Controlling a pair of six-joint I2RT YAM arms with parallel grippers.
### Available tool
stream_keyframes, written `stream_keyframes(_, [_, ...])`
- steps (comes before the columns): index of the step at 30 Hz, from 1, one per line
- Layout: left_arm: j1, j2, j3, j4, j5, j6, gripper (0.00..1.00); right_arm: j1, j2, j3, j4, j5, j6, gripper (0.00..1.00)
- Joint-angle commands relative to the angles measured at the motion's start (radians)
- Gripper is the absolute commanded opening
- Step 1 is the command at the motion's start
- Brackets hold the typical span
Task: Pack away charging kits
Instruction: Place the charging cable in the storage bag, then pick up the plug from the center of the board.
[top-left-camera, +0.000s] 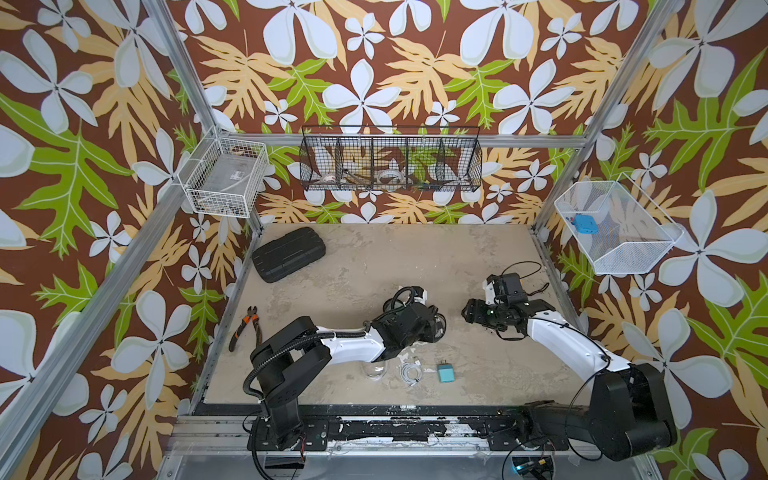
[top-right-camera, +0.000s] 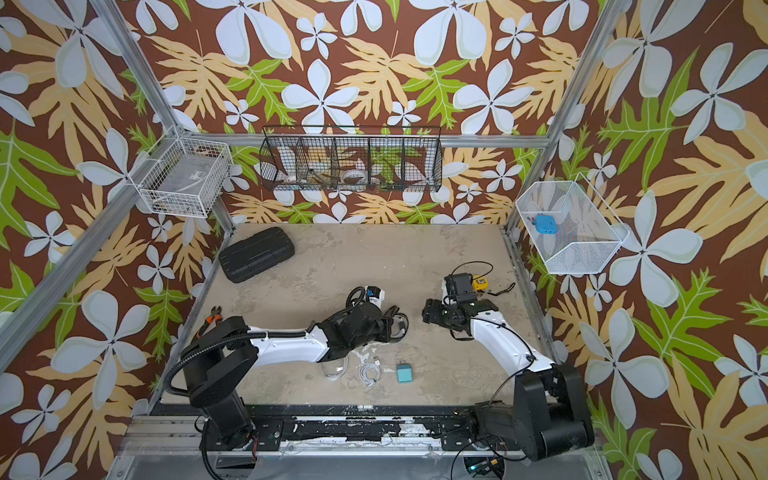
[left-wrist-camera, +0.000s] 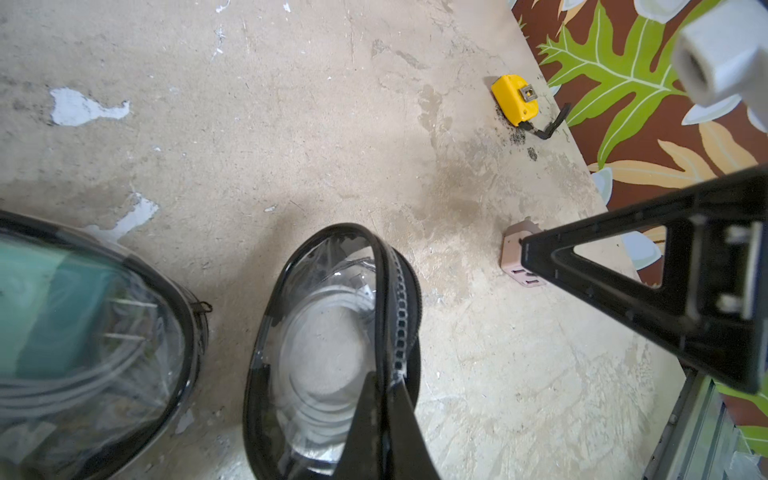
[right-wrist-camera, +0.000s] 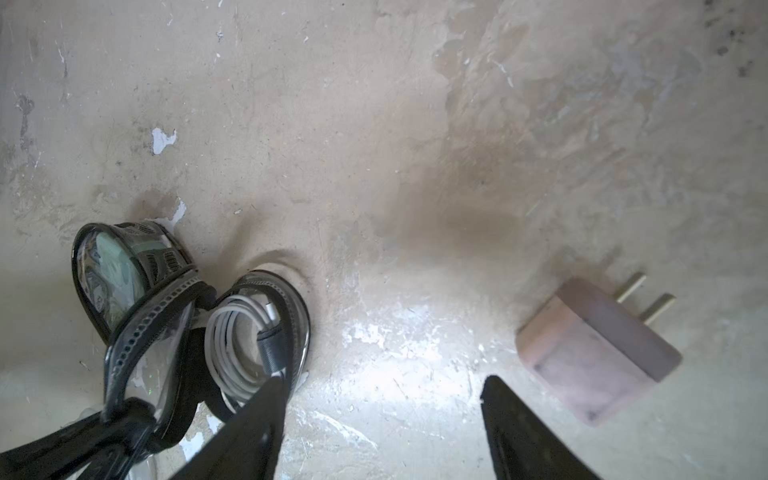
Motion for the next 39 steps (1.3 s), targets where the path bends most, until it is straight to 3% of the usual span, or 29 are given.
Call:
stream_keyframes(1, [-0.001,-0.015,0.002,0.0,-0.023,0.024,0.0,-0.062,-0.018,-0.032,-0.017,0.025,0.046,0.78])
stream_keyframes(7, [-0.002,-0.041,-0.018,0.002,-0.017,0.042,0.0,-0.166,0.008,-0.058,-0.017,0.039,0.046,0.81])
stream_keyframes(14, [-0.001,-0.04,-0.015,0.01,-0.008,0.056,0.0,-0.18,0.11,-0.027,0.015,0.039,0.022,0.8])
stream_keyframes(22, [0.0,-0.038,-0.011,0.009,-0.007,0.052,0.0,-0.181,0.189,0.011,0.014,0.061,-0.008,0.69])
stream_keyframes(25, [0.0,-0.038,-0.016,0.014,-0.001,0.046,0.0,-0.182,0.2,0.003,0.016,0.044,-0.01,0.59])
stream_keyframes(30, [0.005,-0.047,-0.029,0.029,0.007,0.029,0.0,-0.181,0.202,-0.026,0.006,0.057,-0.045,0.58])
stream_keyframes(36, [0.023,-0.047,-0.038,0.049,0.061,0.014,0.0,-0.181,0.185,-0.043,0.018,0.075,-0.077,0.31])
stream_keyframes(39, [0.023,-0.054,-0.036,0.049,0.078,0.023,0.0,-0.175,0.159,-0.022,0.001,0.089,-0.111,0.25])
